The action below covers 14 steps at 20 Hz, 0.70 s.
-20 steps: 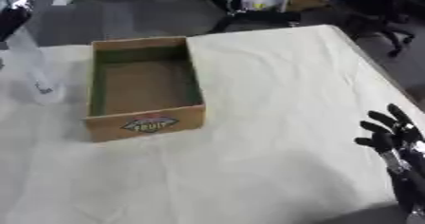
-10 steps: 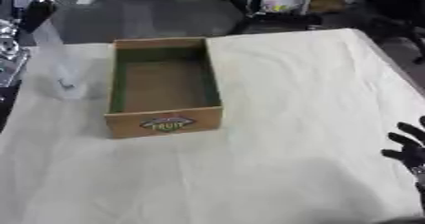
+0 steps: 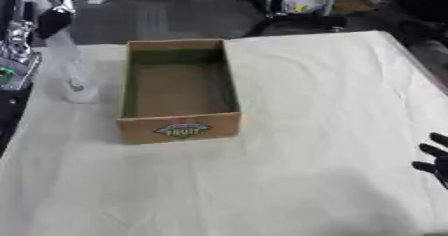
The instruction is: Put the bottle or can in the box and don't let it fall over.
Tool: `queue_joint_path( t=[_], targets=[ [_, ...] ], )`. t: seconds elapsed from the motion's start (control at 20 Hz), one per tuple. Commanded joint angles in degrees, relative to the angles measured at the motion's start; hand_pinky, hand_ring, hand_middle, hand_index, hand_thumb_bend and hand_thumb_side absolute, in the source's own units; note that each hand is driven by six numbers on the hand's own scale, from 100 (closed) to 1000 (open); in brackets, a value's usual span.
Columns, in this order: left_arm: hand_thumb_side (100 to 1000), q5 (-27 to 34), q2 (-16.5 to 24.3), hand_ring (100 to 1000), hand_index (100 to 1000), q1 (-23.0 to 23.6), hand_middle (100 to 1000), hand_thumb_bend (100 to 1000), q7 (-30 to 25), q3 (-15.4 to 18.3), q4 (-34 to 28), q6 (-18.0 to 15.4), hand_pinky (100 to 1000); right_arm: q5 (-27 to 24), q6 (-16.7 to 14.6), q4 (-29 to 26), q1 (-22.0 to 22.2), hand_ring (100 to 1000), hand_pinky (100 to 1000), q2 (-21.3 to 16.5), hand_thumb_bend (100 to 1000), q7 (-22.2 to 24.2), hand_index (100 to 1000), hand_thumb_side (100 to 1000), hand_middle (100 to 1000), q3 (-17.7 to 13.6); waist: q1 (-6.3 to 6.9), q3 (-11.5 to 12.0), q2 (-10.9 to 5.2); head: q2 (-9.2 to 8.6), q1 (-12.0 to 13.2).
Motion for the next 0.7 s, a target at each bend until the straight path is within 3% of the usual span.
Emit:
queue_joint_path(
  t=[0.05,0.35,0.7],
  targets=[
    [337,2.4,1.3,716,645,-1.4,557,100,1.2,0.5,-1.8,-1.5,527,-0.3,-0.1,-0.6,-0.4,836,697,-1.3,471,0.1,1000,475,841,-0.2,0.16,-0.1,-0.77,-0.68,-0.1],
    [388,7.2,1.0,609,547,-1.2,440,100,3.5,-0.2,-4.8,-3.1,446,-0.2,-0.1,-0.6,-0.4,836,697,-1.3,465,0.1,1000,479,841,-0.2,0.31,0.2,-1.00,-0.45,-0.4],
    [386,13.5,1.0,595,537,-0.9,427,100,-0.6,-2.0,-12.2,-1.7,435,0.0,0.0,-0.7,-0.1,836,698,-1.2,463,-0.2,1000,481,841,-0.4,0.57,0.9,-1.68,0.36,-0.5]
  ],
)
